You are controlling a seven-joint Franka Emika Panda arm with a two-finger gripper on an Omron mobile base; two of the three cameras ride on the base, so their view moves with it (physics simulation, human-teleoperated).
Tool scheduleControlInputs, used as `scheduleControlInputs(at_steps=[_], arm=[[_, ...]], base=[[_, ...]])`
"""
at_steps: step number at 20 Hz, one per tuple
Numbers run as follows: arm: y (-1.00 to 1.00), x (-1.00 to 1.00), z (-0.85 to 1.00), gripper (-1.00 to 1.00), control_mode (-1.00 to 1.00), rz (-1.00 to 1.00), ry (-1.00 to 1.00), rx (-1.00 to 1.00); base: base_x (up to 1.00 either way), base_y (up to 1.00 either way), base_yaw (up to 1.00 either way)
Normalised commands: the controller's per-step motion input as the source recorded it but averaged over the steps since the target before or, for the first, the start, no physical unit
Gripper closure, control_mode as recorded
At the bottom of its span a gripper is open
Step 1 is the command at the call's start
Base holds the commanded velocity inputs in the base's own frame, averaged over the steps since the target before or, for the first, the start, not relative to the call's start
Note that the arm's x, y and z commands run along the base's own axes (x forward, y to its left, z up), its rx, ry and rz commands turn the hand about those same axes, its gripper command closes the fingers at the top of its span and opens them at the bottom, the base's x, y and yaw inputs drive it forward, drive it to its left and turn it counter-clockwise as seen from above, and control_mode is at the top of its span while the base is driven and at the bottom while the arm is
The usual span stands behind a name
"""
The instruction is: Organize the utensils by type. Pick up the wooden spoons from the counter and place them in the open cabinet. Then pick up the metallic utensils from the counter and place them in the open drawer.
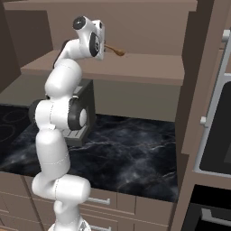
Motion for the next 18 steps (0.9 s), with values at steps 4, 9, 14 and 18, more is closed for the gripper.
scheduleControlInputs(at_steps=[4, 9, 14, 18], arm=[[0.0, 0.1, -0.09, -1.0, -1.0, 0.0, 0.0, 0.0], [0.0, 0.01, -0.07, -1.0, -1.0, 0.0, -0.02, 0.0], [0.0, -0.52, -0.08, -1.0, -1.0, 0.01, -0.04, 0.0], [0.0, -0.85, -0.02, -1.0, -1.0, -0.01, 0.01, 0.05]], base=[[0.0, 0.0, 0.0], [0.0, 0.0, 0.0], [0.0, 0.0, 0.0], [0.0, 0.0, 0.0]])
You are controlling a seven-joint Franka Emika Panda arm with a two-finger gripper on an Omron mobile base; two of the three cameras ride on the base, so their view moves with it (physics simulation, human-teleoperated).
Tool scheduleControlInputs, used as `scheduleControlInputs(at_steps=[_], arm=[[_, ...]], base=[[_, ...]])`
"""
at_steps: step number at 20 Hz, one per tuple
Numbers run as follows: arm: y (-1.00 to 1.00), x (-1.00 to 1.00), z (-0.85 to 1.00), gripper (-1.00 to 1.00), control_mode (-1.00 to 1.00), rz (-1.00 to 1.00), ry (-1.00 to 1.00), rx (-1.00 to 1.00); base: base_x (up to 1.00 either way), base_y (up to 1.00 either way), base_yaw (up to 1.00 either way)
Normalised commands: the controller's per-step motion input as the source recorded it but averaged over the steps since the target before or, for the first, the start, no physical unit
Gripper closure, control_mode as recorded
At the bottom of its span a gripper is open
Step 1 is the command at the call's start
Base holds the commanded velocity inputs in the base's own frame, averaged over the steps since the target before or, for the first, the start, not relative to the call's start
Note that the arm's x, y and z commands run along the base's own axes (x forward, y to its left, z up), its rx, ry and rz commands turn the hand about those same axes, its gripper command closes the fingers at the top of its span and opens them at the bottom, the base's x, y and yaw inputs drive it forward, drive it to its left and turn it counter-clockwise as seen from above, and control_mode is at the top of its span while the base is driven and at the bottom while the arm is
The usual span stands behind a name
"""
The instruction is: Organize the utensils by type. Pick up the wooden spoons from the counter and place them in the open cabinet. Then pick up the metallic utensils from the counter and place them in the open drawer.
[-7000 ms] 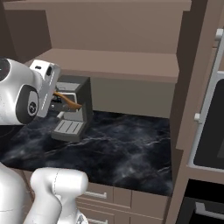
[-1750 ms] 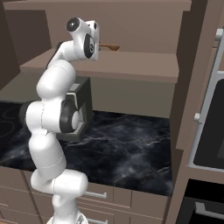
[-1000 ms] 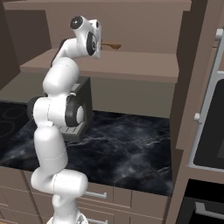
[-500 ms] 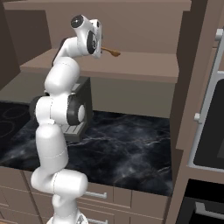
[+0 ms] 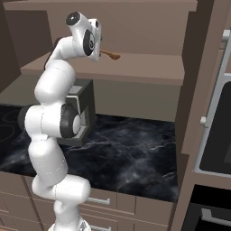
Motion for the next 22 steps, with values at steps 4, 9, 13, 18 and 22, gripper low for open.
scheduleControlInputs(at_steps=[4, 9, 13, 18, 22], arm=[[0.0, -0.51, 0.0, -1.0, -1.0, -0.04, 0.23, 0.1], [0.0, -0.08, -0.04, -1.0, -1.0, -0.02, 0.21, 0.06], [0.0, 0.04, -0.12, -1.0, -1.0, -0.03, -0.06, 0.0], [0.07, 0.38, 0.0, -1.0, -1.0, -0.12, -0.15, 0.01], [0.22, 0.36, 0.0, -1.0, -1.0, -0.22, -0.41, 0.0]], base=[[0.0, 0.0, 0.0], [0.0, 0.0, 0.0], [0.0, 0.0, 0.0], [0.0, 0.0, 0.0], [0.0, 0.0, 0.0]])
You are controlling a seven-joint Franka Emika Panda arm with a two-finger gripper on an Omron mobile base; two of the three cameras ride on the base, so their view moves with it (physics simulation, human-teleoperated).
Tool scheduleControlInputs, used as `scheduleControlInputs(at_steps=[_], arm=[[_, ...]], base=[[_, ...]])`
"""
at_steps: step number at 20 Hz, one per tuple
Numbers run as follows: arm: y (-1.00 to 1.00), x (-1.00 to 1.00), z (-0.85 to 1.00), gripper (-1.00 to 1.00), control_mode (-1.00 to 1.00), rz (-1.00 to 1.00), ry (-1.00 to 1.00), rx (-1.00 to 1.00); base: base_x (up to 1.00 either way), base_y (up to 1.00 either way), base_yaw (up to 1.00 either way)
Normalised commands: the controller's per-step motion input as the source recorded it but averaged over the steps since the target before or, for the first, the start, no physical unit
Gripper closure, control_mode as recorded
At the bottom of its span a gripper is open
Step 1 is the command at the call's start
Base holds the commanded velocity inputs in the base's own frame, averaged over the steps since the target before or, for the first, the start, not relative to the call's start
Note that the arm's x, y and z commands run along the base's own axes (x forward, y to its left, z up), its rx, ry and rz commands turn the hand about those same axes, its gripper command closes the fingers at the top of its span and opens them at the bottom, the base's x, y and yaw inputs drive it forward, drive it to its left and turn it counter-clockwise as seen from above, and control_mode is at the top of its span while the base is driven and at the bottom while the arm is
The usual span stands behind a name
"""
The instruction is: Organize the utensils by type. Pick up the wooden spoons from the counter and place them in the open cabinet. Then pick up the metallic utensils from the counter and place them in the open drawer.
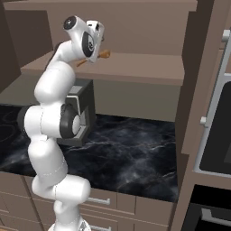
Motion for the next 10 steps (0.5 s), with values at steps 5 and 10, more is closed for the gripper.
scheduleControlInputs(at_steps=[5, 10], arm=[[0.22, 0.19, 0.0, -1.0, -1.0, -0.24, -0.48, 0.0], [0.0, -0.21, 0.25, -1.0, -1.0, -0.21, -0.12, 0.07]], base=[[0.0, 0.0, 0.0], [0.0, 0.0, 0.0]])
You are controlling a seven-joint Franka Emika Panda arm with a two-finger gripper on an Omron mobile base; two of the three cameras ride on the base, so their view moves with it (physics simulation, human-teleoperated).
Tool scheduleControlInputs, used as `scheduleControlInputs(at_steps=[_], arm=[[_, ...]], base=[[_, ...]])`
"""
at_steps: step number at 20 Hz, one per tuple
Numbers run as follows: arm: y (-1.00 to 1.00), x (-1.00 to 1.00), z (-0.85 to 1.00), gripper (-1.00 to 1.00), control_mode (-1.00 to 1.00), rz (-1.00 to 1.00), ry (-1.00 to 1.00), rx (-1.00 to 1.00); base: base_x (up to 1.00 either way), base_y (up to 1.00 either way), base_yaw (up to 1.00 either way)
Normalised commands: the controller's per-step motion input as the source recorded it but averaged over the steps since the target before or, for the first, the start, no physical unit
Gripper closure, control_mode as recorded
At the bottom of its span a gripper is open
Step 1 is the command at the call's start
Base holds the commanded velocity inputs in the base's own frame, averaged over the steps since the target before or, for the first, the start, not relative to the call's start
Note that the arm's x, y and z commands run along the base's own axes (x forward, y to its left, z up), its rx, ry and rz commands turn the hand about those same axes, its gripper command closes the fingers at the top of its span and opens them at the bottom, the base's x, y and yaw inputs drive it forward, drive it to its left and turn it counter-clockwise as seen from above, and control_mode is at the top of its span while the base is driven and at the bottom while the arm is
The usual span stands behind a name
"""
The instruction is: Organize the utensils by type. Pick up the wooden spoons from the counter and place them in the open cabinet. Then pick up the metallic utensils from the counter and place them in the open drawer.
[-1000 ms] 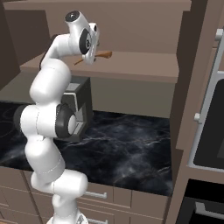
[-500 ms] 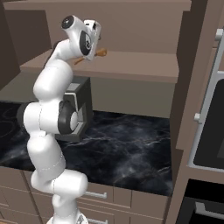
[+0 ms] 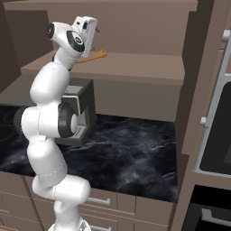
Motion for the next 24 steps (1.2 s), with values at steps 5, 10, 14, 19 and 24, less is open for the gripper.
scheduleControlInputs(at_steps=[5, 10, 14, 19, 24], arm=[[-0.09, -0.82, 0.08, -1.0, -1.0, -0.11, 0.0, 0.08], [-0.28, -1.0, 0.05, -1.0, -1.0, -0.09, 0.0, 0.1], [-0.38, -1.0, 0.09, -1.0, -1.0, -0.03, -0.03, 0.1], [-0.36, -1.0, 0.0, -1.0, -1.0, 0.0, -0.06, 0.09], [-0.33, -1.0, 0.02, -1.0, -1.0, 0.0, -0.09, 0.15]], base=[[0.0, 0.0, 0.0], [0.0, 0.0, 0.0], [0.0, 0.0, 0.0], [0.0, 0.0, 0.0], [0.0, 0.0, 0.0]])
